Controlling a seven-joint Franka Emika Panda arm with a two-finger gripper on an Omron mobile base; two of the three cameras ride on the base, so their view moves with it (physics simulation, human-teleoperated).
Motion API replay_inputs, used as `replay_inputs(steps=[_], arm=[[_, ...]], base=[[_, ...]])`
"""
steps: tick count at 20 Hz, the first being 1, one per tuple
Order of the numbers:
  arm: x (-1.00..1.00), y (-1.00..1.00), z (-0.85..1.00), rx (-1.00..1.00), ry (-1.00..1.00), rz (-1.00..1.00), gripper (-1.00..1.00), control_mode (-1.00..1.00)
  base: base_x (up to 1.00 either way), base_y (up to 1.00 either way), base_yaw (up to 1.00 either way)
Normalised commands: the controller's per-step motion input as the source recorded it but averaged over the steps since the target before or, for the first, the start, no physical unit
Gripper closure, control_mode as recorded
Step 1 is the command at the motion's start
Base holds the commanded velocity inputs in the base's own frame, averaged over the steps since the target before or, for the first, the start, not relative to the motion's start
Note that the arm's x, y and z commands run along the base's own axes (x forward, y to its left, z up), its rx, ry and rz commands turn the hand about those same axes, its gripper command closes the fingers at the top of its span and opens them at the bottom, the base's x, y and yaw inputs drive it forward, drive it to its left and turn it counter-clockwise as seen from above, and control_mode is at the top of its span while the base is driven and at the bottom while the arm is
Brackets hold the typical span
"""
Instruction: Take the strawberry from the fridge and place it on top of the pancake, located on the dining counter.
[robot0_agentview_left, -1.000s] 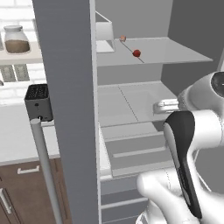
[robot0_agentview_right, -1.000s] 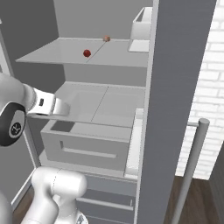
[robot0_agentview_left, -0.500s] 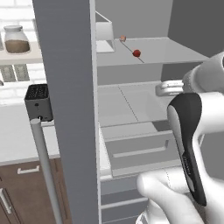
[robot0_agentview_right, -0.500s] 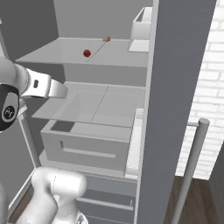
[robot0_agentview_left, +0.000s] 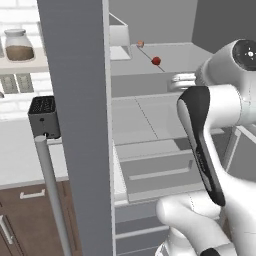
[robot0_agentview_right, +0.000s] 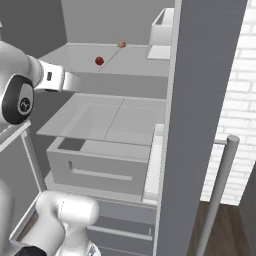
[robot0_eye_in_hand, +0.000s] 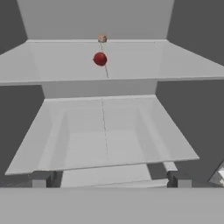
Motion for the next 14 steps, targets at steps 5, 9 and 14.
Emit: replay_inputs(steps=[5,9,14], arm=[[0.68,0.00,0.25,0.00,-0.02,0.00,-1.00,-1.00],[0.81,0.09,0.03,0.00,0.00,0.01,-1.00,-1.00],[0.78,0.00,0.00,0.00,0.00,0.04,-1.00,-1.00]], base=[[0.00,0.00,0.00],[0.00,0.00,0.00],[0.00,0.00,0.00]])
